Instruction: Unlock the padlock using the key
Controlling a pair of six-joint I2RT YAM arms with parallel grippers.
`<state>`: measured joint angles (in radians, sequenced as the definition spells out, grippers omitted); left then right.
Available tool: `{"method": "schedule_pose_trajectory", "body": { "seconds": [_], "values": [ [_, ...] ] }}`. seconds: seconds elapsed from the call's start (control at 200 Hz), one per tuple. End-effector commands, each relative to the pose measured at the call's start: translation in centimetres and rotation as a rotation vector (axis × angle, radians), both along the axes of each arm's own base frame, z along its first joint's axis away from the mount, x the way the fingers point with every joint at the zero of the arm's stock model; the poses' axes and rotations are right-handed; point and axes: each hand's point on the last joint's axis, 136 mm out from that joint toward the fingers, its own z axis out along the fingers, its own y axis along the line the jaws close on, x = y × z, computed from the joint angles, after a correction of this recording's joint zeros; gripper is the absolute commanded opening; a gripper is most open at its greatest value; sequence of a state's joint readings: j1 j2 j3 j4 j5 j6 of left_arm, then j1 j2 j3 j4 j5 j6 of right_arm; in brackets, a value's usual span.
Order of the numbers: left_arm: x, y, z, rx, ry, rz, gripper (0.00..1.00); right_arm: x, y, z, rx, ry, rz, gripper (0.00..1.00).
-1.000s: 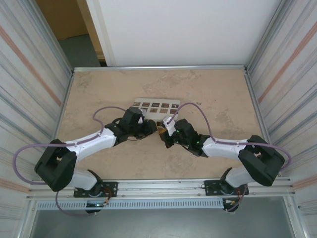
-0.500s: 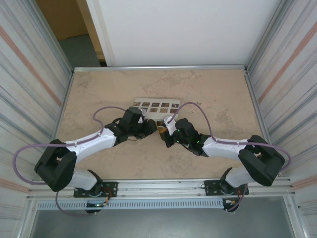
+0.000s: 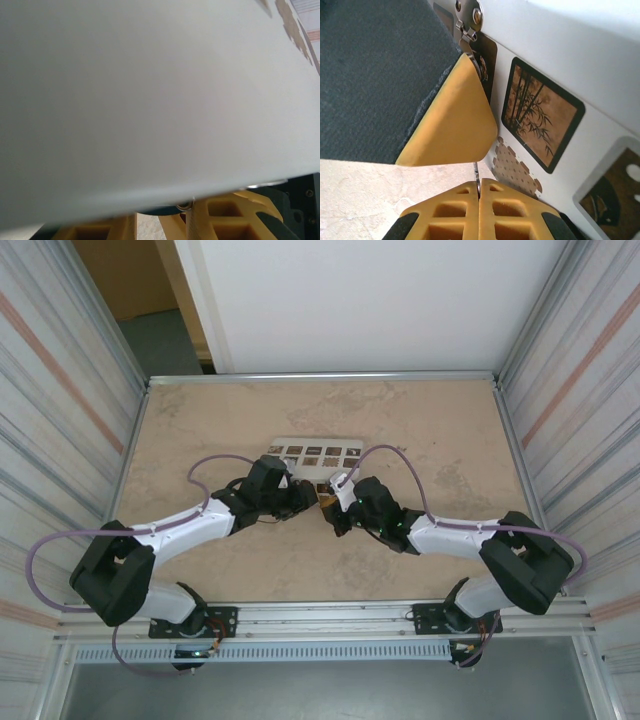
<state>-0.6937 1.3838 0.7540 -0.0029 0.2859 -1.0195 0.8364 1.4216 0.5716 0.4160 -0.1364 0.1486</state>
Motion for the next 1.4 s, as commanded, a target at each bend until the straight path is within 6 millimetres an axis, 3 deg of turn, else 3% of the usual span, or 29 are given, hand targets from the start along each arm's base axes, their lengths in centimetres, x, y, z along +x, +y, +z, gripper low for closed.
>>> {"method": "schedule_pose_trajectory", "body": {
  "seconds": [0.0, 0.797, 1.162, 1.398],
  "values": [
    [0.1, -0.7, 2.2, -0.072, -0.046, -0.022, 0.09, 0.5, 1.5, 2.2, 0.062, -0.028, 0.020, 0.00],
    [-0.4, -1.1, 1.7, -0.081, -0.016, -0.043, 0.09, 1.1, 2.6, 7.3, 0.184, -0.080, 0.083, 0.00],
    [-0.5, -1.3, 1.7, -0.087, -0.010, -0.051, 0.09, 1.4, 3.3, 7.6, 0.190, -0.096, 0.080, 0.00],
    [-0.7, -1.1, 2.0, -0.084, -0.011, -0.046, 0.09, 3.0, 1.8, 6.6, 0.093, -0.199, -0.033, 0.00]
  ]
}}
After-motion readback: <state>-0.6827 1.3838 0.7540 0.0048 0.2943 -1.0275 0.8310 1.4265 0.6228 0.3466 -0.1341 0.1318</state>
